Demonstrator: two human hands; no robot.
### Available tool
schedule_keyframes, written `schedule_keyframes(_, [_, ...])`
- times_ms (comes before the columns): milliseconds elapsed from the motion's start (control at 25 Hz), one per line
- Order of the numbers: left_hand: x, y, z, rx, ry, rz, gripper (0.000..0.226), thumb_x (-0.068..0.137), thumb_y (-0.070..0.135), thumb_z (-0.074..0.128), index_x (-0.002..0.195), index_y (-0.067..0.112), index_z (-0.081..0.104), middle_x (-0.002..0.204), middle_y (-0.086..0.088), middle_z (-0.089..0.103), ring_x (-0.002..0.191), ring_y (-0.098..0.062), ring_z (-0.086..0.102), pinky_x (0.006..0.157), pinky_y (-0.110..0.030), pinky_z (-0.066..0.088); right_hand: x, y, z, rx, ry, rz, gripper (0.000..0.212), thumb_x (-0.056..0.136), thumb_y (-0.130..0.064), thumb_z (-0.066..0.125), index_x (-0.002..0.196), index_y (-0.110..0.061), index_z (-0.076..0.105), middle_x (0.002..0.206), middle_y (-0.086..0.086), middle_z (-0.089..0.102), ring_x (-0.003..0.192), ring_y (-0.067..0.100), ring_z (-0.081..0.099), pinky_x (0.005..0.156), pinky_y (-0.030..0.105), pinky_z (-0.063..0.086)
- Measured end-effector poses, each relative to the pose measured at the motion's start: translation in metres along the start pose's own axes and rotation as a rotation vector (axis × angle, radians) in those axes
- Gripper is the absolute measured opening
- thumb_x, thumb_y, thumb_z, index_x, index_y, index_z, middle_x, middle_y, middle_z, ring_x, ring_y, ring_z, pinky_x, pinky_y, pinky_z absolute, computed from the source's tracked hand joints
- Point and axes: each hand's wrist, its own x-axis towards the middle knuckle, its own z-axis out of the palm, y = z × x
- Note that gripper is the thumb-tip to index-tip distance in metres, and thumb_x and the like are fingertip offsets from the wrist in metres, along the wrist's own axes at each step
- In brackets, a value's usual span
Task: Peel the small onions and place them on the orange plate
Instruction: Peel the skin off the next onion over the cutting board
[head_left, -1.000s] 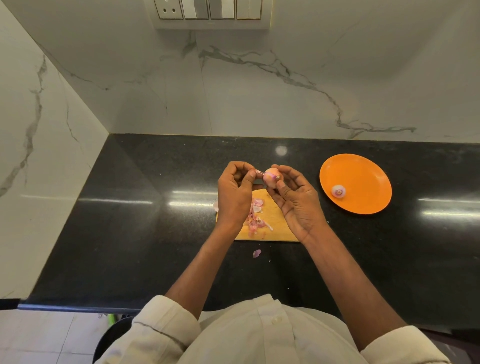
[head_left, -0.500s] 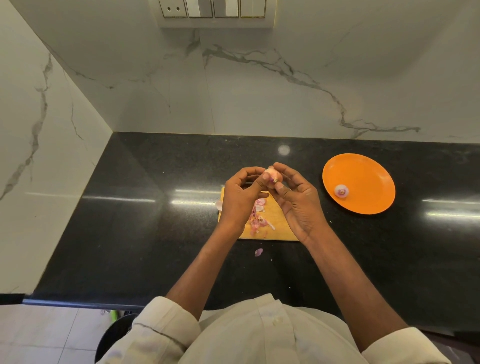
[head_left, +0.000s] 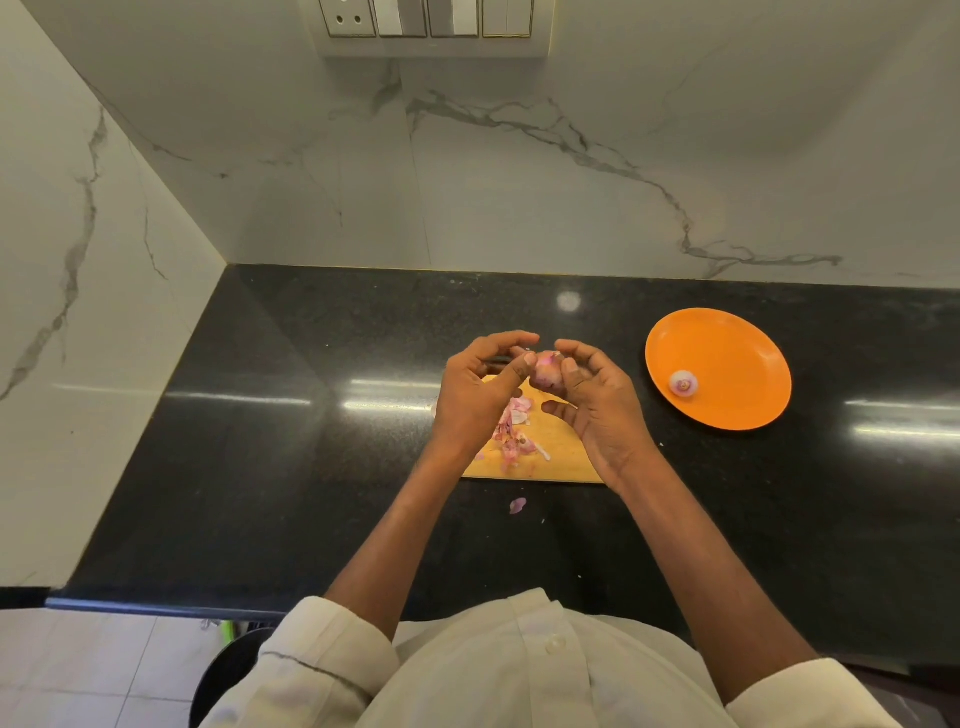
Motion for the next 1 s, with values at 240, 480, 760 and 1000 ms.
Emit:
schedule_keyframes(240, [0.006, 0.006, -0.006, 0.223, -0.048, 0.199, 0.017, 0.096, 0.017, 0.079, 0.112, 0.013, 0.082, 0.103, 0.001, 0.075, 0.097, -0.012, 0.073, 0.086, -0.024, 0.061, 0.000, 0.003, 0.001, -0.037, -0.003, -0.054, 0.024, 0.108, -0.021, 0.056, 0.124, -0.013, 0.072, 0.121, 0.016, 0.073, 0.103, 0.023, 0.073, 0.081, 0.033, 0.061])
schedule_keyframes(480, [0.006, 0.007, -0.004, 0.284, 0.007, 0.249, 0.007, 0.098, 0.014, 0.076, 0.104, 0.011, 0.076, 0.095, 0.000, 0.073, 0.084, -0.017, 0.072, 0.077, -0.031, 0.063, -0.003, 0.003, 0.005, -0.072, -0.047, -0.083, 0.023, 0.107, -0.017, 0.058, 0.124, -0.011, 0.073, 0.123, 0.013, 0.074, 0.110, 0.025, 0.073, 0.087, 0.038, 0.063])
schedule_keyframes(760, [0.003, 0.008, -0.011, 0.168, -0.062, 0.164, 0.015, 0.097, 0.016, 0.079, 0.111, 0.009, 0.079, 0.101, -0.002, 0.078, 0.097, -0.018, 0.076, 0.087, -0.031, 0.064, -0.002, -0.001, 0.002, -0.063, -0.036, -0.085, 0.024, 0.108, -0.019, 0.056, 0.124, -0.012, 0.072, 0.118, 0.014, 0.074, 0.103, 0.021, 0.073, 0.081, 0.031, 0.061])
schedule_keyframes(1000, [0.006, 0.020, -0.007, 0.271, -0.104, 0.190, 0.008, 0.094, 0.012, 0.080, 0.101, 0.009, 0.076, 0.089, -0.001, 0.077, 0.081, -0.016, 0.076, 0.078, -0.026, 0.064, 0.000, -0.005, -0.007, -0.220, -0.044, -0.186, 0.023, 0.104, -0.018, 0.063, 0.124, -0.014, 0.074, 0.117, 0.005, 0.077, 0.112, 0.025, 0.073, 0.094, 0.040, 0.062])
